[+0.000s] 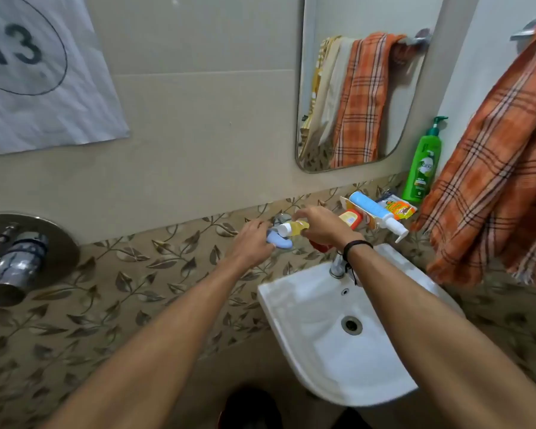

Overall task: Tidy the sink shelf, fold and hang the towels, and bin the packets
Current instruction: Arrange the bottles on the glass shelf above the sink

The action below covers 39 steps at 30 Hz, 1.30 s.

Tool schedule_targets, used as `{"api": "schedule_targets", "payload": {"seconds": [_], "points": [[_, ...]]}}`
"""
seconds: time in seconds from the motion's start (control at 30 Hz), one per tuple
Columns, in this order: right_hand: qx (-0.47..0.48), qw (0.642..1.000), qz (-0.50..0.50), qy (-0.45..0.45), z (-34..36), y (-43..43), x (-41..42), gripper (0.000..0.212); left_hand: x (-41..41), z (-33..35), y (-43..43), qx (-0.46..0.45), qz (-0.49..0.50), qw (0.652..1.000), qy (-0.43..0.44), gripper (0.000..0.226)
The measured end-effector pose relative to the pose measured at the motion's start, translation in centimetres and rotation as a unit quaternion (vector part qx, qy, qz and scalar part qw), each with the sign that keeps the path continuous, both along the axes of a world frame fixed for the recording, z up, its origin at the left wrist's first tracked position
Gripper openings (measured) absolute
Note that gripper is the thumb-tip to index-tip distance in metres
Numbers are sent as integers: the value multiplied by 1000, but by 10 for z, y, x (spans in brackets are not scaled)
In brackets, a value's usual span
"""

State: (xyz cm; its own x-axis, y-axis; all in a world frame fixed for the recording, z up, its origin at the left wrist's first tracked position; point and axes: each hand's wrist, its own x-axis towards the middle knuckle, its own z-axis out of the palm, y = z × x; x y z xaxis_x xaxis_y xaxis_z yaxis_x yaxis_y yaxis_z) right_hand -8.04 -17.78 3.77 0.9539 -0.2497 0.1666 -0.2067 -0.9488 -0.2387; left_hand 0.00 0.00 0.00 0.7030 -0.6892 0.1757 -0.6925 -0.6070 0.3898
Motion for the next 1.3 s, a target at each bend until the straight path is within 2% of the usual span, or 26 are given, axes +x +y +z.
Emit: {"api": "schedule_targets", "payload": {"seconds": [0.1, 0.3, 0.63, 0.83, 1.0, 1.13, 1.3], "points": [[17, 999, 0, 45, 1, 3, 9, 53, 9, -1, 1, 14, -21, 1000, 8, 49], [18, 994, 5, 112, 6, 4, 24, 56, 17, -10, 1, -7, -38, 999, 7, 52], [65, 991, 51, 109, 4, -16, 35, 47, 16, -20, -3, -15, -28, 999, -17, 59], [31, 990, 45, 131, 22, -33, 31, 54, 19, -22, -7, -34, -27, 999, -26, 42], [-12, 992, 45, 115, 39, -35, 27, 50, 21, -18, -6, -133, 23, 989, 58, 32], [-71, 992, 43, 94, 46, -27, 29, 45, 22, -18, -3, -249, 52, 945, 206, 30], [-80, 990, 46, 108, 50, -13, 36, 49, 21, -17, 1, -289, 60, 919, 262, 15]]}}
